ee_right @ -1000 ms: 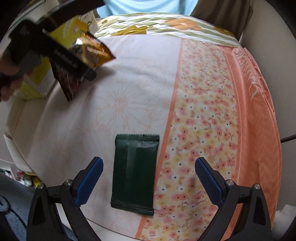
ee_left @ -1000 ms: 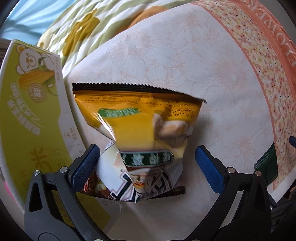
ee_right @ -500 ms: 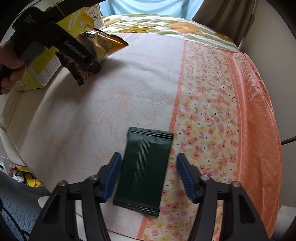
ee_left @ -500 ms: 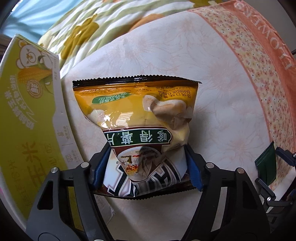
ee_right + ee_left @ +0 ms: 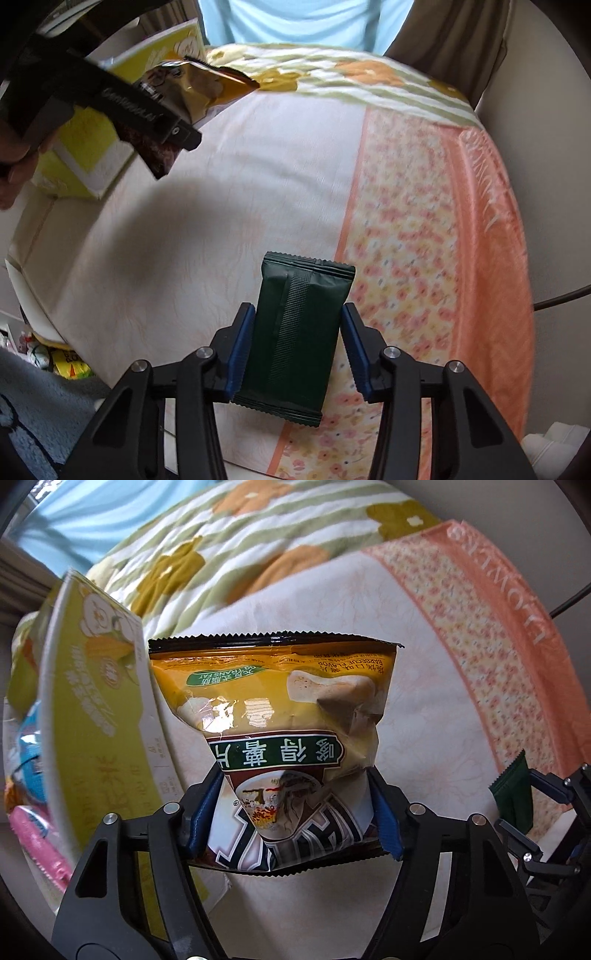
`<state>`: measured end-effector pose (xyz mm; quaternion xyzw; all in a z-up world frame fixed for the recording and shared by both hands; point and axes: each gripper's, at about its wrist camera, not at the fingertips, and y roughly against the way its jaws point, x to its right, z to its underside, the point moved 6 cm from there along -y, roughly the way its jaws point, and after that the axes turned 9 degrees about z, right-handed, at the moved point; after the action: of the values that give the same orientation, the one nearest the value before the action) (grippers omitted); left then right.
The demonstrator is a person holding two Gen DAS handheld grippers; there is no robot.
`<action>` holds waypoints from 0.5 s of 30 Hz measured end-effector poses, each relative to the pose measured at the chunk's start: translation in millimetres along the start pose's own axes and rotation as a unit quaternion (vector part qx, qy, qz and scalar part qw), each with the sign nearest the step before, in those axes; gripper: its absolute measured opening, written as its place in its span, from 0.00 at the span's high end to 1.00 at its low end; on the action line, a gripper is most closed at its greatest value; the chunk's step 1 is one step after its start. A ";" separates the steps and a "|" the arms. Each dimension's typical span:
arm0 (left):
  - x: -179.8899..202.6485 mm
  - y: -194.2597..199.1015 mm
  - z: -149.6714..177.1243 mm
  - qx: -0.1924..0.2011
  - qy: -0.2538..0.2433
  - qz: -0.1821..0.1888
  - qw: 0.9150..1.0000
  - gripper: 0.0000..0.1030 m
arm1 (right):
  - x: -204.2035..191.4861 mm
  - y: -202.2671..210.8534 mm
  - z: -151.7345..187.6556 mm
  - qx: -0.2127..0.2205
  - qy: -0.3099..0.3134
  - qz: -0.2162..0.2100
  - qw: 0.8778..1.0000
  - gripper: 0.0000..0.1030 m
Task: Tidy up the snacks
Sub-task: 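Carry both items over the yellow box and open both tools to drop them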
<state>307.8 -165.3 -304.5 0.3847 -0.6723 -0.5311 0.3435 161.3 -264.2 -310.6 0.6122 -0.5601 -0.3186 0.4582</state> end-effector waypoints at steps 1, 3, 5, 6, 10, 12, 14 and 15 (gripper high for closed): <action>0.9 10.7 -1.6 0.010 0.002 0.004 1.000 0.35 | 1.7 4.4 -4.8 0.005 -0.001 -0.003 1.000 0.58; -0.1 29.2 -3.5 0.027 0.006 0.010 1.000 0.35 | 5.1 15.5 -17.8 0.019 0.004 0.003 1.000 0.58; -2.4 51.5 -5.0 0.043 0.011 0.015 0.999 0.35 | 6.9 29.4 -33.8 0.035 0.009 0.005 0.999 0.58; -5.2 61.1 -5.7 0.052 0.015 0.016 0.998 0.35 | 7.5 35.7 -41.0 0.042 0.010 0.006 0.999 0.58; -22.0 109.0 -4.6 0.098 0.036 0.025 0.994 0.35 | 6.2 56.1 -75.3 0.072 0.020 0.004 0.997 0.58; -35.7 135.7 -2.2 0.123 0.046 0.025 0.991 0.35 | 0.8 68.2 -92.2 0.086 0.022 0.000 0.996 0.58; -49.5 159.3 2.7 0.145 0.057 0.023 0.988 0.35 | -7.3 78.7 -113.8 0.101 0.025 -0.011 0.995 0.58; -56.8 166.0 3.6 0.151 0.061 0.024 0.986 0.35 | -13.2 84.5 -120.6 0.107 0.027 -0.015 0.994 0.58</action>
<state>306.0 -90.3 -145.9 0.4474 -0.7317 -0.3908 0.3341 234.7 -222.8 -189.2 0.6743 -0.5695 -0.2467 0.4002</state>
